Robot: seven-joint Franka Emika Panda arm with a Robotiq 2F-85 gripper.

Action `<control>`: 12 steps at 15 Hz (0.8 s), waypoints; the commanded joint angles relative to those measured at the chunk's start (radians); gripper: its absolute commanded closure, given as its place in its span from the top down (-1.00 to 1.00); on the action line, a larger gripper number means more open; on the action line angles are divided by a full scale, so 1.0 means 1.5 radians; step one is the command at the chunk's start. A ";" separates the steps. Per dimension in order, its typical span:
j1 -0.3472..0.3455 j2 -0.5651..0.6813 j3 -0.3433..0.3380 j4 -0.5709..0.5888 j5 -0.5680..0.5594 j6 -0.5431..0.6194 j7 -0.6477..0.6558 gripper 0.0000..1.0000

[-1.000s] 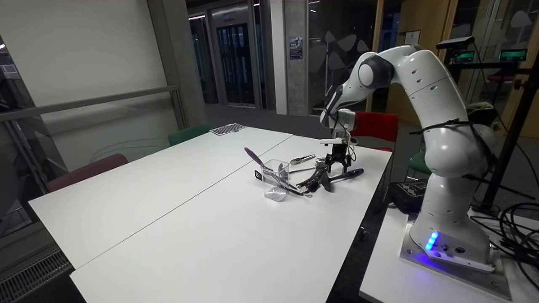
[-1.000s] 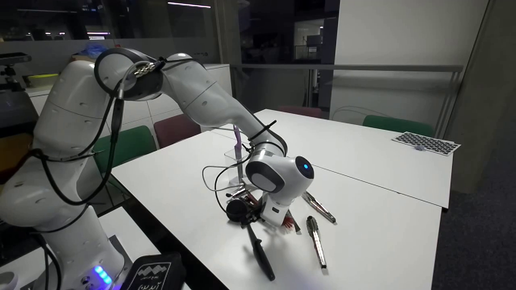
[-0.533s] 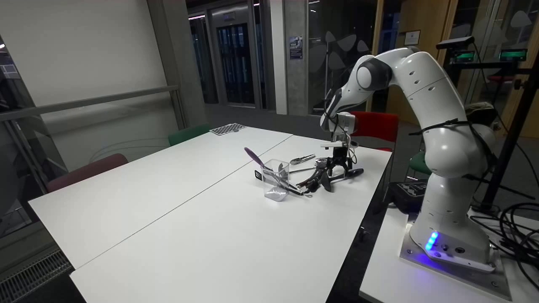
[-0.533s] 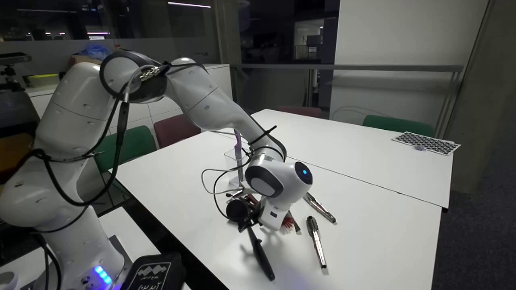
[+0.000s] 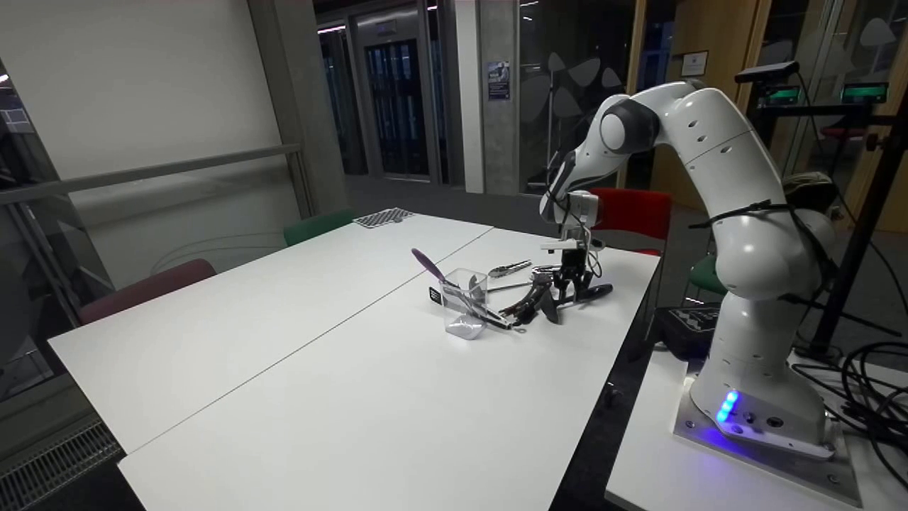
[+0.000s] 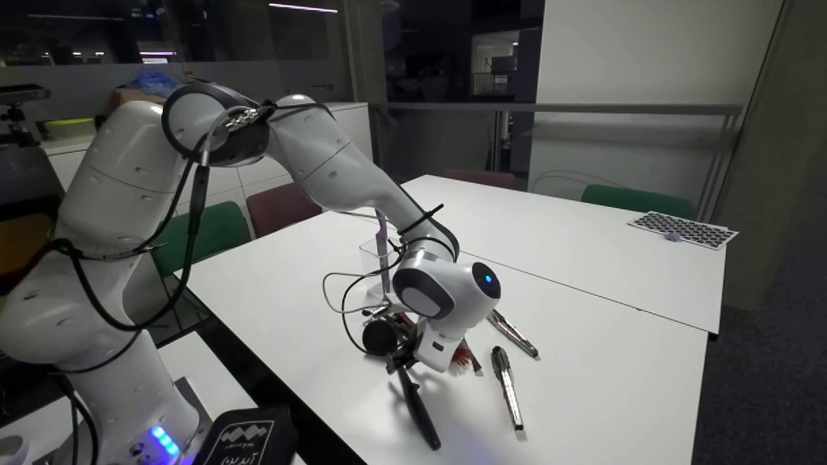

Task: Remove the tool from the utensil holder and put a tool in another one

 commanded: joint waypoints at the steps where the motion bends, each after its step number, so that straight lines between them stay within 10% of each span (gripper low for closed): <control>1: -0.002 -0.013 0.001 -0.012 -0.006 0.008 0.010 -0.57; 4: -0.003 -0.025 0.001 -0.022 0.004 0.026 0.004 -1.00; 12: -0.010 -0.071 0.007 -0.047 0.011 0.061 -0.037 -0.96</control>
